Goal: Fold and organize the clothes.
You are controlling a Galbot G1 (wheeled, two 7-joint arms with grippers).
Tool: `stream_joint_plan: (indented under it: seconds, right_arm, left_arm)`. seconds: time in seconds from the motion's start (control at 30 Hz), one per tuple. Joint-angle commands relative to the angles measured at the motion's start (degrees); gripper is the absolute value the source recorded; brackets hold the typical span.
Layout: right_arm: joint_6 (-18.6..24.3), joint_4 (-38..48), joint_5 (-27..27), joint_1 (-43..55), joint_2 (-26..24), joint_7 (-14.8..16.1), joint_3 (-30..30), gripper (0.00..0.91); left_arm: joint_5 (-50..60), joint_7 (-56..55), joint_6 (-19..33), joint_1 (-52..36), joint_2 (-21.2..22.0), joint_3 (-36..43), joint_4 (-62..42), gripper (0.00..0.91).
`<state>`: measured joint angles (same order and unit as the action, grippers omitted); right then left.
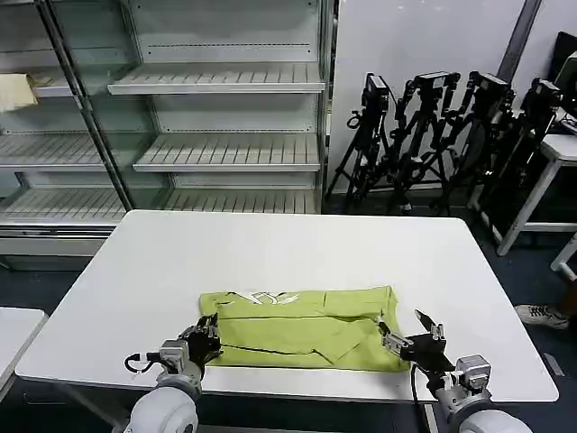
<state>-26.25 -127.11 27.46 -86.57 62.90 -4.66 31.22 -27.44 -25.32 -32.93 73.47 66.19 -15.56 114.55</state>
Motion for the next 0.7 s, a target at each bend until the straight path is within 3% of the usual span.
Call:
stream_joint_plan:
  seconds: [0.03,0.33,0.47,0.57,0.7]
  right_arm:
    - [-0.14,-0.02,-0.05,0.42,-0.15,-0.08,-0.62,0.907]
    - [-0.1,0.1,-0.06,1.8,-0.32,-0.04,-1.45,0.907]
    - [-0.02,0.09,-0.11,1.92,-0.18,0.02,-1.69,0.907]
    - [0.0,-0.02,-0.16,1.94,0.01,0.04,-1.64,0.907]
    - [0.02,-0.13,-0.29,1.82,0.19,0.02,-1.07,0.907]
  left_arm:
    - [7.81,2.99,-0.1,-0.15,-2.67,-4.64,-0.19,0.01]
    - [8.65,9.46,0.24,4.44,-13.48,-24.44,-1.57,0.0]
    - [11.28,12.75,0.77,5.33,-16.25,-30.49,-0.15,0.0]
    - [13.46,14.26,0.81,4.22,-16.67,-30.91,3.35,0.0]
    - [15.32,14.59,-0.08,3.25,-14.38,-22.95,11.44,0.0]
